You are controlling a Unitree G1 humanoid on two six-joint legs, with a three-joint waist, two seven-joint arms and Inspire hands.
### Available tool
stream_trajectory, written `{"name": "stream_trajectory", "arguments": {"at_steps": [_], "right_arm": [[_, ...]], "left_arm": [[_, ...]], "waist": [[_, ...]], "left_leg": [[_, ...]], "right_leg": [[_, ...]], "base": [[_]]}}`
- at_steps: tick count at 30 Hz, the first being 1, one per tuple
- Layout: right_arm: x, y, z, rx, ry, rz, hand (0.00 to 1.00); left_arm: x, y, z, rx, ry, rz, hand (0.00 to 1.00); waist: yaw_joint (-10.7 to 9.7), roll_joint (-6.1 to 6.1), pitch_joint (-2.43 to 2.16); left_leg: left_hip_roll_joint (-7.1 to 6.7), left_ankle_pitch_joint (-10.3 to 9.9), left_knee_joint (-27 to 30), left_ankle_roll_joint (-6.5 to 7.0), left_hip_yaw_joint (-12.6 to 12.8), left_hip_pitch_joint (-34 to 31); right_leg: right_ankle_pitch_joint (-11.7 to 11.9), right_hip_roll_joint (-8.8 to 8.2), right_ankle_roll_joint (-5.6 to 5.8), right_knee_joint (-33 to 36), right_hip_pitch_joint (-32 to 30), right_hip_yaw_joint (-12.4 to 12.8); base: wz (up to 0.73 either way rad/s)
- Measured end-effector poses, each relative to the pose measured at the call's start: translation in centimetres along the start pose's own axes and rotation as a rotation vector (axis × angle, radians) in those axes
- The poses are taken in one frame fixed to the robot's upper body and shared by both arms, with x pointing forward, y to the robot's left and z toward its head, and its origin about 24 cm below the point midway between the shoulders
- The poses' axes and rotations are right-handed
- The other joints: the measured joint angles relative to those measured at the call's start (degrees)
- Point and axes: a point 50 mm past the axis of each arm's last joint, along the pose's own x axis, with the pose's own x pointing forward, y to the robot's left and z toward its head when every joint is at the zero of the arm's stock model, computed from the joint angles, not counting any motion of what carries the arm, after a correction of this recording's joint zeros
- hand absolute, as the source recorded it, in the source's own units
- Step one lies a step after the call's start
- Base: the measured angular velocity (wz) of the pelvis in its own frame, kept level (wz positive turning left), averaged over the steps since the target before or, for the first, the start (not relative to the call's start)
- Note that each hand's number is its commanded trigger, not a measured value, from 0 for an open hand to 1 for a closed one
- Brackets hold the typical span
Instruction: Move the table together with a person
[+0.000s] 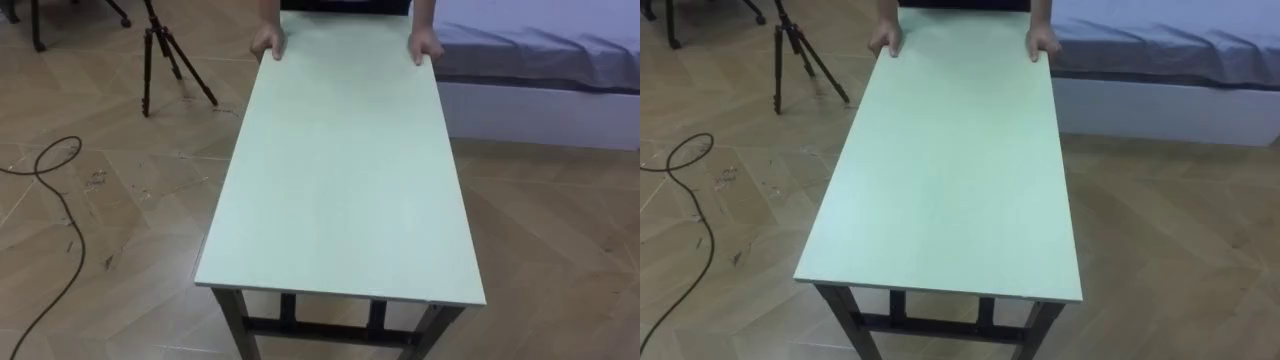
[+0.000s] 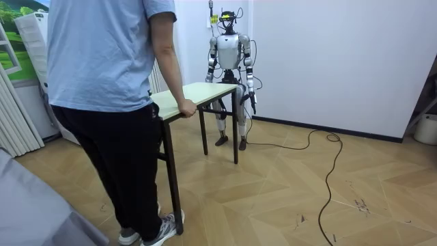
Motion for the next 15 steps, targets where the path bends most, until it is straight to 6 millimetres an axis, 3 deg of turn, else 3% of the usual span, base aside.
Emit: {"name": "stream_trajectory", "arguments": {"at_steps": [15], "right_arm": [[-0.04, -0.06, -0.25, 0.048, 0.005, 0.016, 0.0]], "left_arm": [[-0.04, -0.04, -0.65, -0.115, 0.041, -0.015, 0.0]], "waist": [[-0.3, 0.1, 0.01]], "left_leg": [[0.01, 0.0, 0.0, 0.0, 0.0, -0.1]], "right_leg": [[0.0, 0.0, 0.02, 0.0, 0.2, -0.1]], "base": [[0.0]]}}
